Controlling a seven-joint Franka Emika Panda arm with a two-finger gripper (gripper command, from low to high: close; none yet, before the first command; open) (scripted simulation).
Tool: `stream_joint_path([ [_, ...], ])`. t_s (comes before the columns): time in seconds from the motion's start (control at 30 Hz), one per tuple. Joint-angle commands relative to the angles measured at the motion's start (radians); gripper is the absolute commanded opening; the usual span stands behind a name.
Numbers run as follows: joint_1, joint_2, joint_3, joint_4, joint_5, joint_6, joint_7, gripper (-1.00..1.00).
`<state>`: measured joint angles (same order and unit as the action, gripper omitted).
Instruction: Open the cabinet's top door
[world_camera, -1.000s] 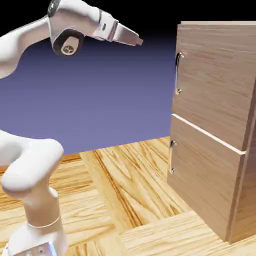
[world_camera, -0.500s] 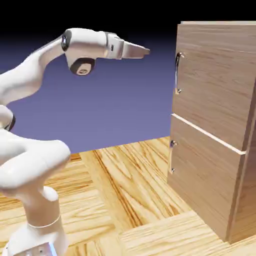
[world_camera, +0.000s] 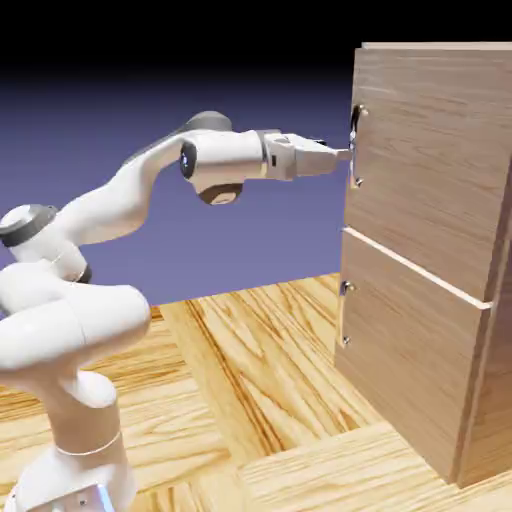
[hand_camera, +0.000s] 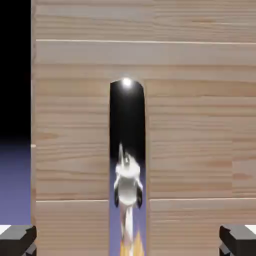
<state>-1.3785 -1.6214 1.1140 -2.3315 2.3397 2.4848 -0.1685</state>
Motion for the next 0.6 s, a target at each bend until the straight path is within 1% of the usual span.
stream_joint_path([
  [0.0,-0.035,0.007,0.009,0.033,0.016,0.000,-0.002,1.00],
  [0.03,-0.035,0.007,0.009,0.033,0.016,0.000,-0.002,-1.00],
  [0.07,-0.035,0.007,0.009,0.033,0.016,0.000,-0.002,-1.00],
  [0.2,0.056,0.003,-0.049,-0.112,0.066,-0.148,-0.114,-1.00],
  [0.4,0.173,0.022,-0.177,-0.320,0.059,-0.402,-0.262,-1.00],
  [0.57,0.217,0.059,-0.319,-0.448,-0.018,-0.620,-0.363,-1.00],
])
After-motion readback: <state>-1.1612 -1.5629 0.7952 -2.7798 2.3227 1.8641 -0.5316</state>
